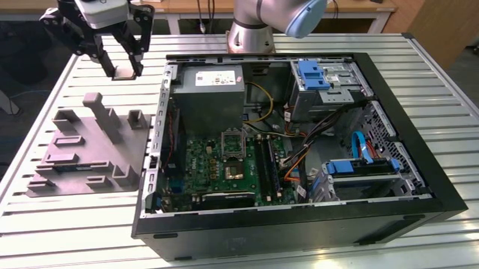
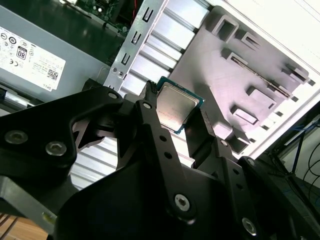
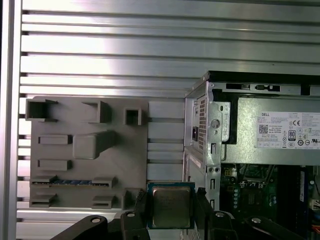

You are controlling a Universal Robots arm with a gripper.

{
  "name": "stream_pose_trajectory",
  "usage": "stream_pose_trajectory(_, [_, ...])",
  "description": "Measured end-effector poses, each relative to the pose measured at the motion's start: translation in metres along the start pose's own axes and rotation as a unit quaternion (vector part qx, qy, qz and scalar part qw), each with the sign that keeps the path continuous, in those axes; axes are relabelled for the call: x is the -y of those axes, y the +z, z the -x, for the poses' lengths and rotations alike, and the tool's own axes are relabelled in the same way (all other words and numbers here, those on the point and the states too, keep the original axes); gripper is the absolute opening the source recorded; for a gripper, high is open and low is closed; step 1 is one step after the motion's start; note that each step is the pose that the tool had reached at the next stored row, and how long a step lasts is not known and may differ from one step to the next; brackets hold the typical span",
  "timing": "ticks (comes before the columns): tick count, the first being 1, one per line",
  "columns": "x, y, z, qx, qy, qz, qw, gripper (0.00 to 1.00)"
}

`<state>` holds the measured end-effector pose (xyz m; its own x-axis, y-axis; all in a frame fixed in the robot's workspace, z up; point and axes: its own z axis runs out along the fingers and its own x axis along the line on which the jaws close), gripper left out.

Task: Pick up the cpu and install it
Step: 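Pick up the cpu and move it towards the insertion slot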

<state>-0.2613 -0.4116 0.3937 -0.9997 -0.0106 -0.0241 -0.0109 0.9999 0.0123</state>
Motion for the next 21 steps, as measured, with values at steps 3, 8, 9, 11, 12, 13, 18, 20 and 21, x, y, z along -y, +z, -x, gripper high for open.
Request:
stream_pose_trajectory(3, [0.0000, 0.0000, 0.0008, 0.0000, 0.000, 0.0000, 1.0000, 0.47])
stream_pose_trajectory(8, [0.0000, 0.0001, 0.0023, 0.0000, 0.000, 0.0000, 1.0000, 0.47])
stream_pose_trajectory(9, [0.0000, 0.0001, 0.0027, 0.0000, 0.000, 0.0000, 1.0000, 0.47])
stream_pose_trajectory(11, [0.0000, 0.0001, 0.0035, 0.0000, 0.000, 0.0000, 1.0000, 0.47])
stream_pose_trajectory(12, [0.0000, 0.0000, 0.0040, -0.0001, 0.000, 0.0000, 1.0000, 0.47])
stream_pose_trajectory(13, [0.0000, 0.0001, 0.0044, 0.0000, 0.000, 0.0000, 1.0000, 0.47])
stream_pose_trajectory(18, [0.0001, 0.0001, 0.0068, 0.0000, 0.000, 0.0000, 1.0000, 0.47])
stream_pose_trajectory(20, [0.0001, 0.0002, 0.0077, 0.0000, 0.000, 0.0000, 1.0000, 0.47])
stream_pose_trajectory(21, [0.0001, 0.0002, 0.0081, 0.0000, 0.000, 0.0000, 1.0000, 0.47])
